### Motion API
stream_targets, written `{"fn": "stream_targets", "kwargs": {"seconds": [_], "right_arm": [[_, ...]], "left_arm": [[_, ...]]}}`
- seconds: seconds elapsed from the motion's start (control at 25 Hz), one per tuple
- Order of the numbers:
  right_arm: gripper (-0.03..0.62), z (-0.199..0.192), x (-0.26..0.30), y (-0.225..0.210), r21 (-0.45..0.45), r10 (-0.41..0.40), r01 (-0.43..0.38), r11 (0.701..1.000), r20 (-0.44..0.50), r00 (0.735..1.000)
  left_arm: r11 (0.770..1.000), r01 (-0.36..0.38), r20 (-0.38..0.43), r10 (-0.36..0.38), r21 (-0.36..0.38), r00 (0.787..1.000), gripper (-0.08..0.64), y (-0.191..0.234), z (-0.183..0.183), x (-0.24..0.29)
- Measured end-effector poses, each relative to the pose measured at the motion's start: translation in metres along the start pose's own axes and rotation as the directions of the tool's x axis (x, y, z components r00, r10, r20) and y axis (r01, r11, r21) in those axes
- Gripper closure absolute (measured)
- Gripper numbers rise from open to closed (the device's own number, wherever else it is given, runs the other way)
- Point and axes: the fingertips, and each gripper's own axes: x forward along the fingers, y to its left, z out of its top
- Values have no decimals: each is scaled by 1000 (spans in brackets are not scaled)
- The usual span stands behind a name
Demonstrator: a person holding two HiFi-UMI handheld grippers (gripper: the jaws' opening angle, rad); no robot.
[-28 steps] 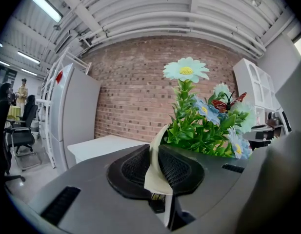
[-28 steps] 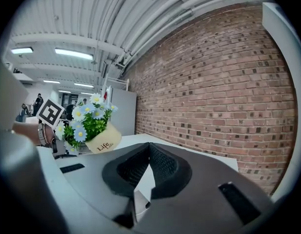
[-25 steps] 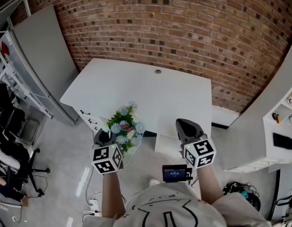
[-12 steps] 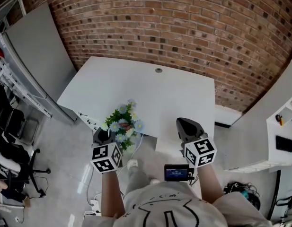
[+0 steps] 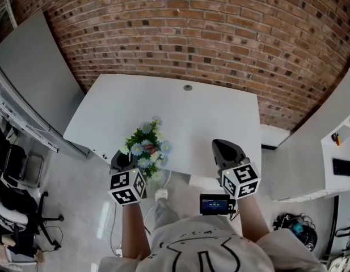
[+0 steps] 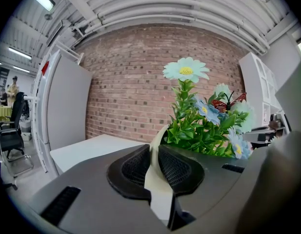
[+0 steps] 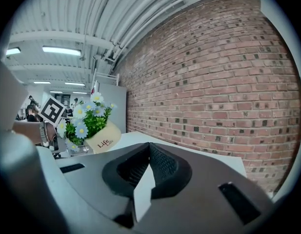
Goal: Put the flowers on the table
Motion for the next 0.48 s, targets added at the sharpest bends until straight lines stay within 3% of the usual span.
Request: {"fn": "stream_targets", "kwargs": {"seconds": [0.48], "right_arm": [[578, 16, 90, -7, 30, -111, 111, 993, -2, 994]], "left_arm": [[995, 100, -11, -100, 22, 995, 499, 56, 24, 100]]}}
